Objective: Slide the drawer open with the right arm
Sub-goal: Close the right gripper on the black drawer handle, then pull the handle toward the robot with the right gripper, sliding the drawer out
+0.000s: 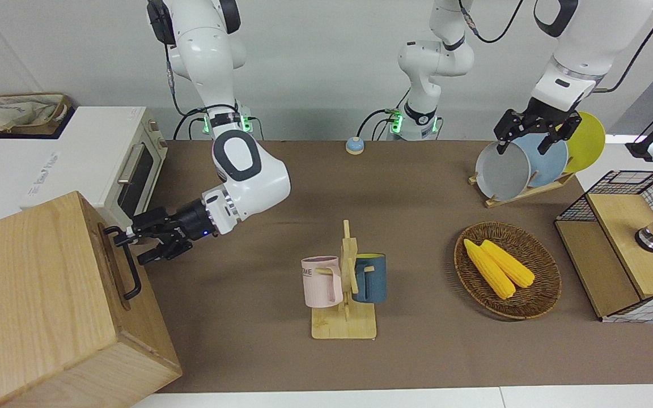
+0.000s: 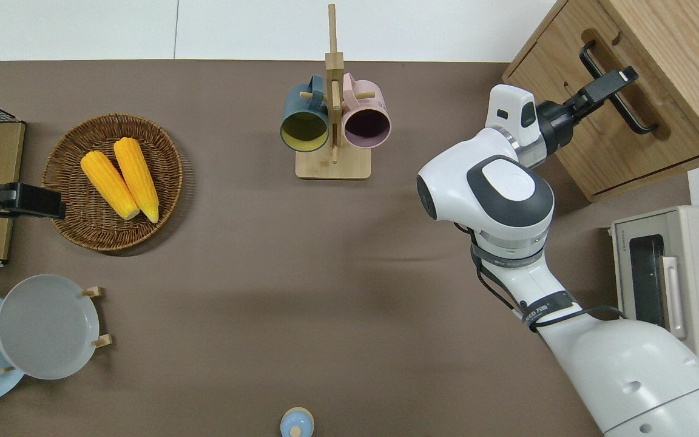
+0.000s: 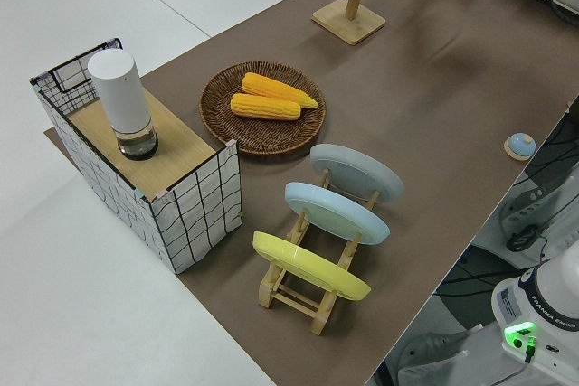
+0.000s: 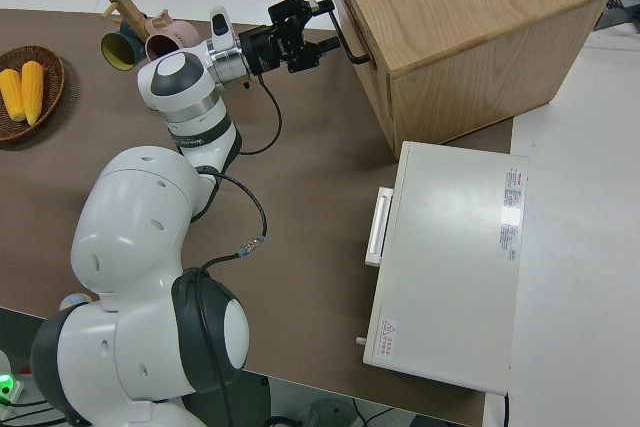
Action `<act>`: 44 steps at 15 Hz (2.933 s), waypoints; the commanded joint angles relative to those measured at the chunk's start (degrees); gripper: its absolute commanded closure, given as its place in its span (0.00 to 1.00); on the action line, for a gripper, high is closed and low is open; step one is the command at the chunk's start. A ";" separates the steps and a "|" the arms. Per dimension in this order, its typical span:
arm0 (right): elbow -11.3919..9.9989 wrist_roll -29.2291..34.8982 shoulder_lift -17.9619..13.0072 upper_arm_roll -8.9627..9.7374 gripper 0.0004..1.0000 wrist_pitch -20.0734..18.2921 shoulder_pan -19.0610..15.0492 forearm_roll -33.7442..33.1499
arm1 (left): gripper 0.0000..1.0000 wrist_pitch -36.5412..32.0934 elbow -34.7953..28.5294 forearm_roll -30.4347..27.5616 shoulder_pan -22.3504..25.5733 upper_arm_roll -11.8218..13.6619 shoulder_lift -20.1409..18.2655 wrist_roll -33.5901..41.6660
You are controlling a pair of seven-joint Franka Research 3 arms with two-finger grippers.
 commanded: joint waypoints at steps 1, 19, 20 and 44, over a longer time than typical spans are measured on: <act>-0.37 4.90 1.28 -0.62 0.02 0.95 -0.48 -4.03 | 0.00 0.02 1.17 0.72 -0.99 0.95 0.76 0.43; 0.42 1.74 1.02 -0.71 0.88 3.23 -0.39 -3.95 | 0.00 0.02 1.17 0.72 -0.99 0.95 0.76 0.43; 0.42 1.65 0.93 -0.71 0.95 3.23 -0.39 -3.95 | 0.00 0.02 1.17 0.72 -0.99 0.95 0.76 0.43; 2.09 -7.49 -0.91 -0.01 0.98 -6.60 11.38 4.40 | 0.00 0.02 1.17 0.71 -0.99 0.95 0.76 0.43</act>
